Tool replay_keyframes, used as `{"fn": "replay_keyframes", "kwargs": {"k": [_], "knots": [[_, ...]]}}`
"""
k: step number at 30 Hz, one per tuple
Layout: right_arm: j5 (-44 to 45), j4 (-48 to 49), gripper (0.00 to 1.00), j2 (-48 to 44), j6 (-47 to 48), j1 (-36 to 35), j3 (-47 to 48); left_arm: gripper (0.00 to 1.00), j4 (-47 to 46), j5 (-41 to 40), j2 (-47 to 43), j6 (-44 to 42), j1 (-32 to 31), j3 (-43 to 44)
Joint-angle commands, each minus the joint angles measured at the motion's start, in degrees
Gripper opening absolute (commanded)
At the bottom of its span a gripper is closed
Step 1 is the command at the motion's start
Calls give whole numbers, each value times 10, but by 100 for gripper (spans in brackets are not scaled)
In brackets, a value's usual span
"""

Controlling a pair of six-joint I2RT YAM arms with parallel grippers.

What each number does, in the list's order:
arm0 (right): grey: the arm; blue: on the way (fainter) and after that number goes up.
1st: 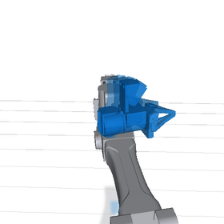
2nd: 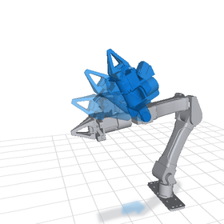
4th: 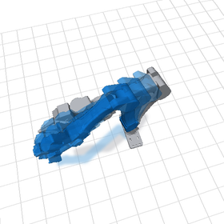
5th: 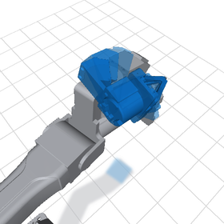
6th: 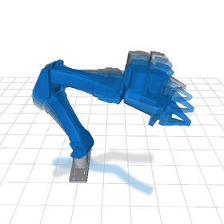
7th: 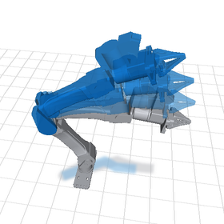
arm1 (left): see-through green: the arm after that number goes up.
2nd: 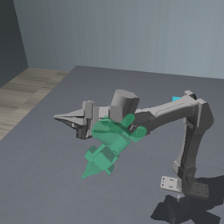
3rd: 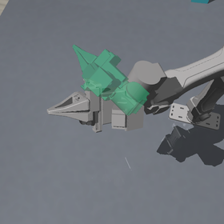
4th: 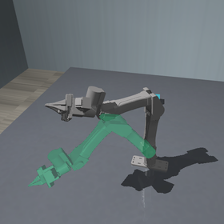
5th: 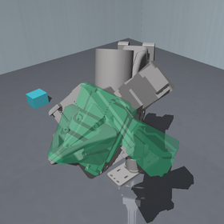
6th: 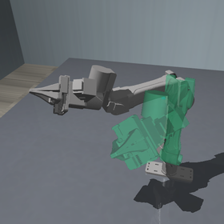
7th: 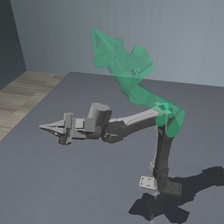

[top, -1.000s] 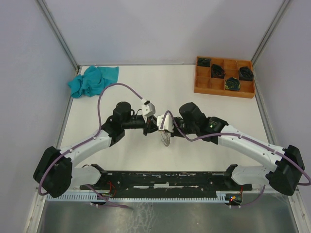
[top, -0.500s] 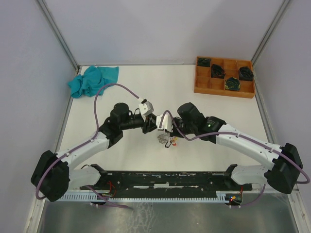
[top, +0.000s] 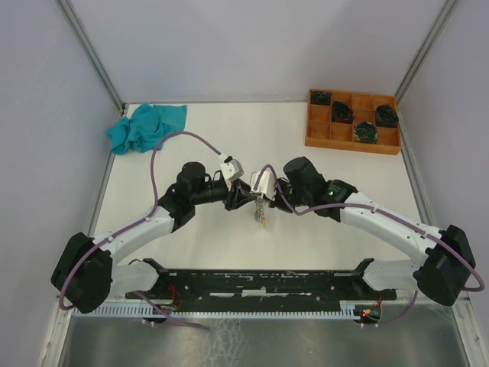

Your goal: Put the keys on the keyring

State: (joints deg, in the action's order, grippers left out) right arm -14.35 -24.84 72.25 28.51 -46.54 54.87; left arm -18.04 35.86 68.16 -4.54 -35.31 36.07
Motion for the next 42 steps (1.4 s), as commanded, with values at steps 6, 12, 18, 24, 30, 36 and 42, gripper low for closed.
{"fn": "replay_keyframes", "kwargs": {"k": [6,12,18,24,30,36,42], "knots": [[-11,15,1,8,-12,24,33,42,18,-44,-1,8,2,20],[17,2,1,20,-17,54,68,43,38,-118,-15,10,1,24],[68,-6,1,34,-30,77,104,43,61,-190,-24,16,2,32],[105,-20,1,39,-37,80,115,44,70,-242,-38,20,1,32],[69,-23,1,37,-84,79,63,44,81,-260,-41,25,2,37],[0,-19,1,13,-153,75,-21,45,86,-265,-42,30,2,42],[-2,-28,1,-16,-223,68,-78,45,87,-259,-40,33,2,43]]}}
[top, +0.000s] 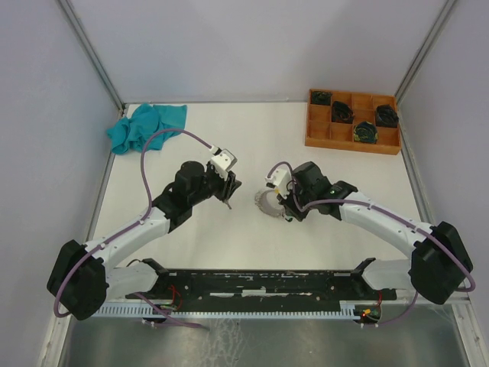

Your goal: Put the keys on the keyring

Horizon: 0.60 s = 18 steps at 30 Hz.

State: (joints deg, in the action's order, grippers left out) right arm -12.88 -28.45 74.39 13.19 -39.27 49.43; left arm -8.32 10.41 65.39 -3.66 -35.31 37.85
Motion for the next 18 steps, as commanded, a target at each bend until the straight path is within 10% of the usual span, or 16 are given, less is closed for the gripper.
{"fn": "replay_keyframes", "kwargs": {"k": [1,18], "knots": [[-16,8,1,-40,-84,-4,-33,45,-10,-2,-13,24,2,25],[144,-15,13,-16,-264,-4,-50,45,11,-1,-24,27,2,36]]}}
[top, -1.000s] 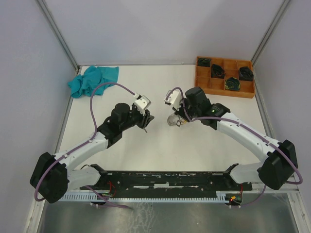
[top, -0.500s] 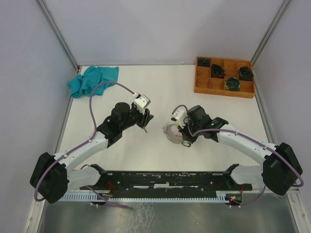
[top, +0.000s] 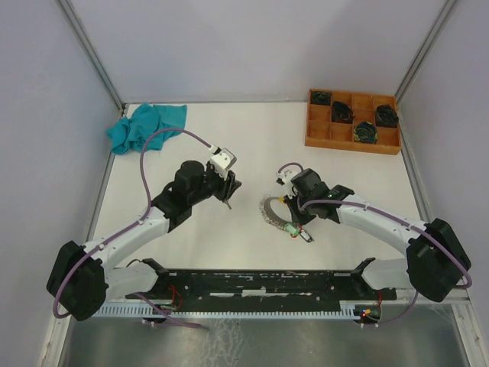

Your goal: Put the keys on the keyring

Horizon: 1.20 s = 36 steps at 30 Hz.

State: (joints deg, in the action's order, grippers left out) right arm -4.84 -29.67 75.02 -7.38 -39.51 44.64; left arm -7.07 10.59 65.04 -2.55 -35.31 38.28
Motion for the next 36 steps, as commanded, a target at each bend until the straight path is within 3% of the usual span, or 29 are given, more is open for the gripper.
{"fn": "replay_keyframes", "kwargs": {"k": [1,5,11,16,22,36], "knots": [[79,-9,15,-24,-65,-1,-3,45,3,-4,-22,15,2,33],[120,-25,27,-44,-85,-1,-3,45,19,-14,-34,12,2,38],[64,4,40,-83,-96,-1,-14,46,55,-42,-67,-15,2,46],[38,30,41,-60,-117,-15,-23,46,83,-46,-110,-6,2,43],[94,40,42,-9,-136,-73,-10,46,72,-74,-155,-18,2,-2],[168,14,44,74,-173,-122,1,45,64,-87,-158,-38,2,-8]]}}
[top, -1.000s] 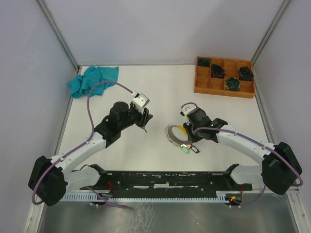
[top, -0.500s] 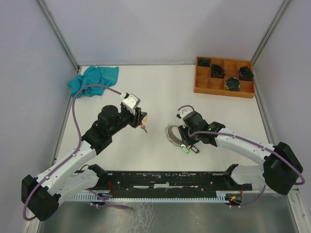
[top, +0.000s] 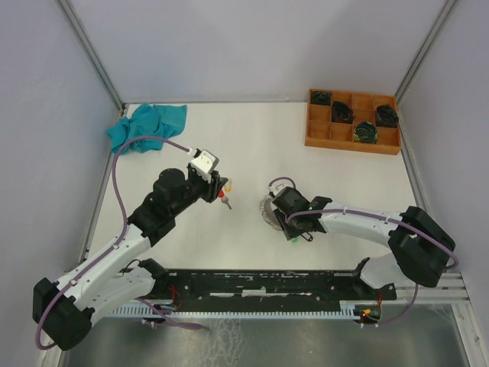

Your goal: Put the keys on the keyring

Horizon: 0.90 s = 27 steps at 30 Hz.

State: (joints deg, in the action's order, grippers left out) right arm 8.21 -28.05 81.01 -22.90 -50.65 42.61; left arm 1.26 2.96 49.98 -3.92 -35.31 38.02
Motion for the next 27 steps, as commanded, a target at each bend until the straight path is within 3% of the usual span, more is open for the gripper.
{"fn": "replay_keyframes", "kwargs": {"k": [1,7,23,25,27], "knots": [[36,-3,44,19,-19,-13,22,46,-19,-11,-6,-23,2,-6],[29,-7,40,32,-31,-24,21,46,-19,-9,-3,-25,2,-6],[99,-105,3,-55,-39,-24,43,46,-19,-10,-1,-26,2,-8],[100,-105,1,-58,-42,-24,39,45,-19,-10,-1,-26,2,-7],[78,-92,10,-57,-31,-24,36,45,-19,-8,1,-25,2,-7]]}}
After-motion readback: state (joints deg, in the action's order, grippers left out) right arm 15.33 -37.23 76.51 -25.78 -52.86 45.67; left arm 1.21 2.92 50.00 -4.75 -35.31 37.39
